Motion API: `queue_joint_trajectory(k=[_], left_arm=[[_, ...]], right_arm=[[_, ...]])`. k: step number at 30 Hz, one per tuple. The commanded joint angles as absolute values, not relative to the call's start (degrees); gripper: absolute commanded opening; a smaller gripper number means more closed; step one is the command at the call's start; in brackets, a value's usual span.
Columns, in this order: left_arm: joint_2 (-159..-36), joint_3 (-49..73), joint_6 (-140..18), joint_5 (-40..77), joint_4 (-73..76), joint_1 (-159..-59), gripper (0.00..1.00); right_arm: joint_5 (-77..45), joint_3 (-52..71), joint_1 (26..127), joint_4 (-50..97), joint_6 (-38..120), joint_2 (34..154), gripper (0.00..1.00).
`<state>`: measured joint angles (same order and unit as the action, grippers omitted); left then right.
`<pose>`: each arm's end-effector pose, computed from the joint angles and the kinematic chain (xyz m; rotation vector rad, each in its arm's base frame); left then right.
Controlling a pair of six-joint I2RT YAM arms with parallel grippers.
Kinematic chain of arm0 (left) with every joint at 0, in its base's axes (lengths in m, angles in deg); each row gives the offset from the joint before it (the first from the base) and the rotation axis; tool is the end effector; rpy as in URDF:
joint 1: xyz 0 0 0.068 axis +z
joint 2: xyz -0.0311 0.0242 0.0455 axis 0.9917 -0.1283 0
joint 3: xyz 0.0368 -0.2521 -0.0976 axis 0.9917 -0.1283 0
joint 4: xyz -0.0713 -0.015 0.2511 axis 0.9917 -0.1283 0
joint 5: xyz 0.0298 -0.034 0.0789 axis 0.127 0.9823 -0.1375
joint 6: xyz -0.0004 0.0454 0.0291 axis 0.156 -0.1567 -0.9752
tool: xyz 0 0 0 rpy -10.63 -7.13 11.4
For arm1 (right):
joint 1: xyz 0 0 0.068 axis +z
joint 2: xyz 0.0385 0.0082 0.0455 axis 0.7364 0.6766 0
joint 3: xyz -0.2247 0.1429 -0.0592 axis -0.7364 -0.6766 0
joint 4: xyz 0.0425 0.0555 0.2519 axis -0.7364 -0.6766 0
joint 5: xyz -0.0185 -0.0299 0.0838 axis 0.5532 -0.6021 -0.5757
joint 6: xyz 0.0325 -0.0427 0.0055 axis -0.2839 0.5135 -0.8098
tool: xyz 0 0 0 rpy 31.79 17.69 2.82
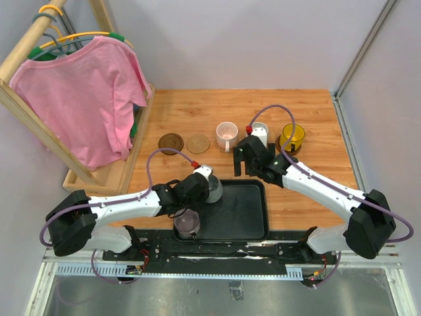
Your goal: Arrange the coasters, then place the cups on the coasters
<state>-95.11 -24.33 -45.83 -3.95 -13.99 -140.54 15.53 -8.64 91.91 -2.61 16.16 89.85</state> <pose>0.1363 -0.2012 0.1792 0.5585 2.3991 -0.3578 0.2130 0.1895 0.2683 -0.0686 2.3015 0.1915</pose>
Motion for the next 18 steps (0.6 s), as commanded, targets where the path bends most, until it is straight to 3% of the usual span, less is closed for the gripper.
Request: queue_joint_trajectory(k=[1,12,18], left_arm=[[-92.09,-22.51,-47.96,-10.48,-14.59,-140.44,0.01],[-90.89,-13.14,-48.97,-21.57,-16.53,-140.44,0.01],[-99.27,-3.58,-45.19,-32.17,-18.68,-140.34,0.01]], right_arm=[[17.09,-7.92,92.02,-2.26,15.07,88.76,0.98],[22.58,-15.51,92.11,-0.49,13.60,80.85,0.98],[23.68,-17.99,92.05,-0.10,13.67,79.55,0.98]])
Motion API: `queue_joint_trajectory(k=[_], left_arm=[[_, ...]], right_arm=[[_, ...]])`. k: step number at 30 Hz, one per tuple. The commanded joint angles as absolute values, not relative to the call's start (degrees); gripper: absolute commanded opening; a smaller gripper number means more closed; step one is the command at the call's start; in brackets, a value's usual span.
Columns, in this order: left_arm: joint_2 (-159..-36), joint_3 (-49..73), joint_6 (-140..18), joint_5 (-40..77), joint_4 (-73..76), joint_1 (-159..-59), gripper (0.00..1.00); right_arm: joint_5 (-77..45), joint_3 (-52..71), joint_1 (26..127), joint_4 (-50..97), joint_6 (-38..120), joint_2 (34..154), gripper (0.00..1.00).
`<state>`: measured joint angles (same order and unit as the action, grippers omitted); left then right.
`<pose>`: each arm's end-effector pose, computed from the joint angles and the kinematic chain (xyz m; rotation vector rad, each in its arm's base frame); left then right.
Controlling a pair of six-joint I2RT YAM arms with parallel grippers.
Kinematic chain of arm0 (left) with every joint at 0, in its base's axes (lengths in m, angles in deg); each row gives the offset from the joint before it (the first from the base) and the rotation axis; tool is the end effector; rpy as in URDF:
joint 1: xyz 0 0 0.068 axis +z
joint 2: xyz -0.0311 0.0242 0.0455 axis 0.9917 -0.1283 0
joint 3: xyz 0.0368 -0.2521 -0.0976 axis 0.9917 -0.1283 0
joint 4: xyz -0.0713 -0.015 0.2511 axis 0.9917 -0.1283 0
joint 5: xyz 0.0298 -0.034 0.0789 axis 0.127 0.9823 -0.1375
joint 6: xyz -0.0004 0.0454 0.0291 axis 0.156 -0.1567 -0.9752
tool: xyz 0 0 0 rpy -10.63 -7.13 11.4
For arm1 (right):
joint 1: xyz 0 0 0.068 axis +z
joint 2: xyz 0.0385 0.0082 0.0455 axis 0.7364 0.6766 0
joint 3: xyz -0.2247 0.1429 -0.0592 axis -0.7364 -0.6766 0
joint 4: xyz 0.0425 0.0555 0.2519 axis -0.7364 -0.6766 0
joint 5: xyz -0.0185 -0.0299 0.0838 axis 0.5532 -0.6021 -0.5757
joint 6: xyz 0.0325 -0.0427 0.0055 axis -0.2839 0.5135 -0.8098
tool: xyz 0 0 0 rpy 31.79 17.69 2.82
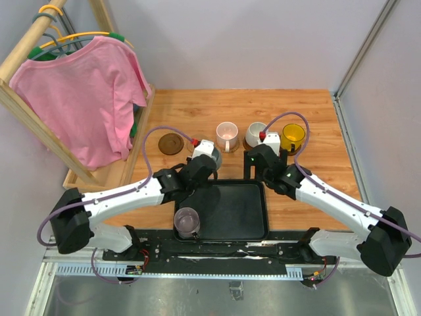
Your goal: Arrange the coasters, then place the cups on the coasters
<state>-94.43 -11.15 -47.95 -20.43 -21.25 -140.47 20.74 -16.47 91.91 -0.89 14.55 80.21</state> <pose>0.1559 -0.2141 0.2476 0.3911 2.1921 -0.1546 0.1880 0.1608 0.2683 0.0276 2.2130 0.1651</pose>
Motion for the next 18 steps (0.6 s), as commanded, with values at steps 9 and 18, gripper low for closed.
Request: queue_joint_trajectory(k=[9,18], left_arm=[[-114.31,10.55,-38.20,-36.96,-26.19,-131.70,0.00],[-117.13,12.26,-37.57,-28.30,-24.10,-121.42,0.00]], right_arm=[[25.73,-18.54,91.33,-3.50,14.16,78.71,0.98],[25.57,-18.69,90.14,-3.67,15.69,76.45,0.98]])
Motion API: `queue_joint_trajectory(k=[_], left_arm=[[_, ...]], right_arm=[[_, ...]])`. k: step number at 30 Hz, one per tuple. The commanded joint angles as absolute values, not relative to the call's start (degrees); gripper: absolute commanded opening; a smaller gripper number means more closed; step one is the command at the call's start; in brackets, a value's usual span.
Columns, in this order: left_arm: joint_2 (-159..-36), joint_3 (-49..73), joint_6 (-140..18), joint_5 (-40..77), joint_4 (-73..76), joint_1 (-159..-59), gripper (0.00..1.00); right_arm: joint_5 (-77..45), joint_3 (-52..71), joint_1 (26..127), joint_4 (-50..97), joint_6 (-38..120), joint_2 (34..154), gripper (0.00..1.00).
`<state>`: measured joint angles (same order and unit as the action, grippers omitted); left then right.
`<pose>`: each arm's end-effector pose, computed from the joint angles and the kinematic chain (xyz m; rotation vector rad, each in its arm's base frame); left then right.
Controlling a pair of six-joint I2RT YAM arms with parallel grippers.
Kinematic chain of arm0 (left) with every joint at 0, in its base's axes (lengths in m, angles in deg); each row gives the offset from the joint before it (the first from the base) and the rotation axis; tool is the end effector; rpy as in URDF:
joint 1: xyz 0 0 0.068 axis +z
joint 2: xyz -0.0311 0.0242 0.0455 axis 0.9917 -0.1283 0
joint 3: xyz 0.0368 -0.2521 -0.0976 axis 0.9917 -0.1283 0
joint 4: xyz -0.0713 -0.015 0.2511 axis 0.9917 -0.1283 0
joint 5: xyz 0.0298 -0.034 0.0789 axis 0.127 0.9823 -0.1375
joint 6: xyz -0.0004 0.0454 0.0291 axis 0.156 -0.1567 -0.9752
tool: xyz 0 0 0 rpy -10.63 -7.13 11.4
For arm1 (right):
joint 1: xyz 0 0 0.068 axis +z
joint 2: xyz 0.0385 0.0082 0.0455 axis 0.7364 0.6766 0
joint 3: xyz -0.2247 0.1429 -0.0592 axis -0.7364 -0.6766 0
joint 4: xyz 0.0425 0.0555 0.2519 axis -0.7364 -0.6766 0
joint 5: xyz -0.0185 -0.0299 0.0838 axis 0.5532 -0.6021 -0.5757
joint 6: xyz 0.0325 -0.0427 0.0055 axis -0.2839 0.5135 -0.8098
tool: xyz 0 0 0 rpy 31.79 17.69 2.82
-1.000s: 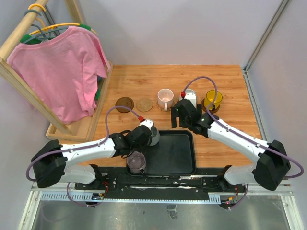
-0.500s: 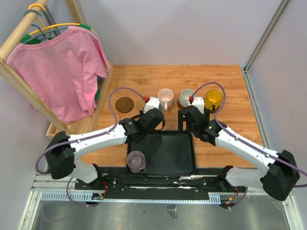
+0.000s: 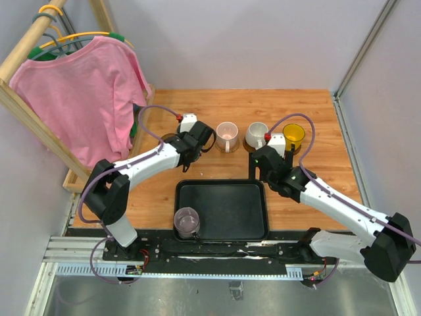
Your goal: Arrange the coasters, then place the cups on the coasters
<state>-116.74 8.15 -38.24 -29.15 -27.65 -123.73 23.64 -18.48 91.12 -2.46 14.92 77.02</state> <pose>0.2772 -0.2121 0.2368 -0.1259 2.2529 0.1879 0.1810 0.1472 0.2675 0.0586 2.1931 0.1006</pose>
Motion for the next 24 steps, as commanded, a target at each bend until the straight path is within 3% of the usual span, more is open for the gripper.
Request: queue_joint_trajectory(k=[1,12,24], left_arm=[[-118.23,13.24,-38.22,-27.54,-24.46,-120.67,0.01],[-125.15,21.97,-42.42,-21.29,-27.79,-116.50,0.01],[-128.05,22.10,-42.62,-15.65,-26.15,-115.97,0.00]], right_arm=[[25.50,-18.54,90.10,-3.65,15.85,76.62,0.98],[23.71,-16.31,89.90,-3.56,15.69,79.90,0.98],[22.78,-15.84,89.96,-3.69,16.06,80.88,0.98]])
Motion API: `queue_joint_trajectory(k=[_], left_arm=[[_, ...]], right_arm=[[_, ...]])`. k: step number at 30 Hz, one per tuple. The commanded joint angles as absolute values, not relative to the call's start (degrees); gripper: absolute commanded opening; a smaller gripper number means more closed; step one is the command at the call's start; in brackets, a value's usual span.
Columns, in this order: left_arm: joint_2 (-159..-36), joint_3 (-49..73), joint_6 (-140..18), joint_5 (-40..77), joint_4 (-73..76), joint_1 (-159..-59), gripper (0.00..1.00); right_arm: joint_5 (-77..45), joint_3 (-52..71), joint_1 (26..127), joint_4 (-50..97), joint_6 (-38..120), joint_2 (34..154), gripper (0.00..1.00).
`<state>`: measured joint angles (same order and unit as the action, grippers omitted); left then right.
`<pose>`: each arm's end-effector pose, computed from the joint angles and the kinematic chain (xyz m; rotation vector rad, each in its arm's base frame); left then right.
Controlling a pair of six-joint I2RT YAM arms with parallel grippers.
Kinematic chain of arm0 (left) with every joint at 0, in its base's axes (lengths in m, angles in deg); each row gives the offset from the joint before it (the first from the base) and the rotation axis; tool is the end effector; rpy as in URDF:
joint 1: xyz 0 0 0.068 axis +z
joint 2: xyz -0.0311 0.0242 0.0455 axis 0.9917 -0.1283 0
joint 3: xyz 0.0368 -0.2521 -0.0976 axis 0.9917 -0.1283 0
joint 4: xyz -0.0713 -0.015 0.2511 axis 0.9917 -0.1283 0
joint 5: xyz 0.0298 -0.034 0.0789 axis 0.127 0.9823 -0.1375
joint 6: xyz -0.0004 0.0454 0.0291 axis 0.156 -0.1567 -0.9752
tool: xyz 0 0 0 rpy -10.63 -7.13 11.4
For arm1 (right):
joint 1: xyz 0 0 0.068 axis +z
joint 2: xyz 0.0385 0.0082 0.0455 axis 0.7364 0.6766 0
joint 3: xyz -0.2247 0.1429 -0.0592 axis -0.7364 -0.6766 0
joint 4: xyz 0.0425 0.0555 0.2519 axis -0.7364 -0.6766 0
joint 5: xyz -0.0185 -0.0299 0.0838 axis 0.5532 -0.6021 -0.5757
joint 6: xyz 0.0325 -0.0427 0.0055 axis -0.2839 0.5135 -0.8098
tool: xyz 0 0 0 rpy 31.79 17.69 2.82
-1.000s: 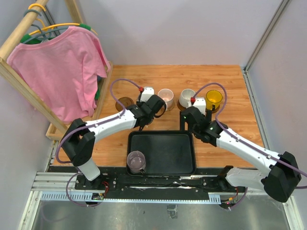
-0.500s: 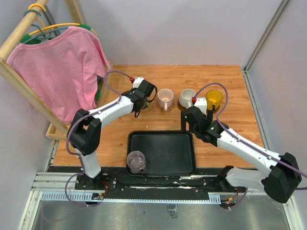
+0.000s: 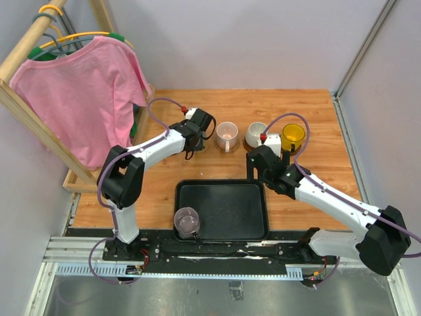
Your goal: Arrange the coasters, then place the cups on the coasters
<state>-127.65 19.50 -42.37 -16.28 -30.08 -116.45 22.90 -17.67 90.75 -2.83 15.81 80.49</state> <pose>0.3391 -0.2082 0.2240 -0.0958 2.4099 0.0891 0.1889 0.1532 0.2583 0.0241 2.2388 0.0602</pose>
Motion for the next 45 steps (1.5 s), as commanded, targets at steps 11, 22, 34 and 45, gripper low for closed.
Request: queue_joint_trajectory(k=[11,22,34,45], left_arm=[[-129.57,21.60,-42.45,-15.21,-24.55,-115.92,0.01],[-130.33,21.35,-41.92,-14.63,-23.66,-115.59,0.01],[-130.35,19.89,-41.56,-13.82,-22.18,-115.41,0.01],[-128.46,18.07,-41.13,-12.93,-22.06,-115.41,0.00]], right_arm=[[22.48,-15.76,89.94,-3.80,16.05,81.63,0.98],[22.29,-15.93,89.89,-3.80,15.66,81.97,0.98],[21.85,-15.77,89.96,-3.82,15.47,82.49,0.98],[21.11,-15.84,89.91,-3.42,15.26,83.14,0.98]])
